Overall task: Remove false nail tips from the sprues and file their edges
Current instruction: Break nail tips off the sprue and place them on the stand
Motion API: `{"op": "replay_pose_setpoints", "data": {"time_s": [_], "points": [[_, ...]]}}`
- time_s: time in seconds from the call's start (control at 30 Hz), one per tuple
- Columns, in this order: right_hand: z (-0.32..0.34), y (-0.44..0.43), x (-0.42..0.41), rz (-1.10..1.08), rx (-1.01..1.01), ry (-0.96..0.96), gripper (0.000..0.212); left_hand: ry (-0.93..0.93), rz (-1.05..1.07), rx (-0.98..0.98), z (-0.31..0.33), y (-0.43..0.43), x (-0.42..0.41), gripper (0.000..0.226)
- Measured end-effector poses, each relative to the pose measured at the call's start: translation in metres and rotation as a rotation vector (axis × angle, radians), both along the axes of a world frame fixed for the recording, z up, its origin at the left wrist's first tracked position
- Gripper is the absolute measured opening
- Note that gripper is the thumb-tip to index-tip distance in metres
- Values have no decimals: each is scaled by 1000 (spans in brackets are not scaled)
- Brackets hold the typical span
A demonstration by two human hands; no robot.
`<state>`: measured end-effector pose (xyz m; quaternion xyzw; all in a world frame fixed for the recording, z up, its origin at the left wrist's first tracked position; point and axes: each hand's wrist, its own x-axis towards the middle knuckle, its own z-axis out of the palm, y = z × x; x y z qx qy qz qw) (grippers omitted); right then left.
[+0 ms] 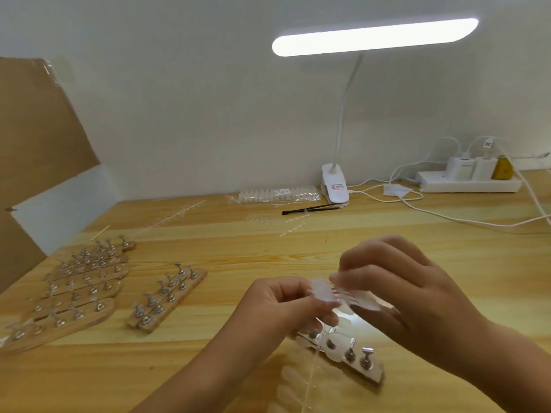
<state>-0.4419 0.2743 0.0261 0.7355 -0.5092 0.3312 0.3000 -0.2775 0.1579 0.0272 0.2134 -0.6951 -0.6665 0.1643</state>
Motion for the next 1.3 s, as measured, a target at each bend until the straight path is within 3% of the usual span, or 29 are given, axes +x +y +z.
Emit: {"op": "replay_pose_setpoints", "data": {"time_s": [0.07, 0.2, 0.37, 0.5, 0.77, 0.83, 0.97, 1.03, 1.07, 1.1, 1.17, 1.23, 1.3], "points": [[2, 3, -7, 0, -7, 55, 14, -7, -31, 44, 0, 1, 0, 19], [2, 7, -9, 14, 26, -32, 30, 1, -30, 72, 4, 1, 1, 12], [-1, 4, -1, 59, 17, -102, 22, -14, -94, -16, 4, 7, 2, 13], [-4, 4, 1, 62, 20, -57, 24, 10, -75, 114, 5, 11, 0, 17], [2, 3, 1, 7, -45, -172, 26, 11, -115, 132, 8, 12, 2, 11], [0, 3, 2, 40, -22, -165, 22, -2, -85, 129, 9, 12, 1, 23], [-2, 5, 7, 106, 32, -179, 37, -45, 44, 114, 7, 11, -6, 33], [-1, 6, 10, 120, 52, -169, 41, -60, -6, 146, 6, 9, -5, 12], [0, 6, 11, 134, 62, -191, 38, -58, -43, 134, 5, 7, -3, 14], [2, 6, 13, 147, 69, -260, 31, -55, -58, 123, 6, 7, -1, 12], [6, 6, 18, 172, 86, -593, 20, 4, -81, 91, 7, 8, 2, 8], [10, 6, 22, 221, 179, -1002, 24, 69, -71, 65, 9, 10, 5, 16], [11, 4, 21, 214, 288, -1235, 23, 132, -37, 12, 10, 9, 4, 14]]}}
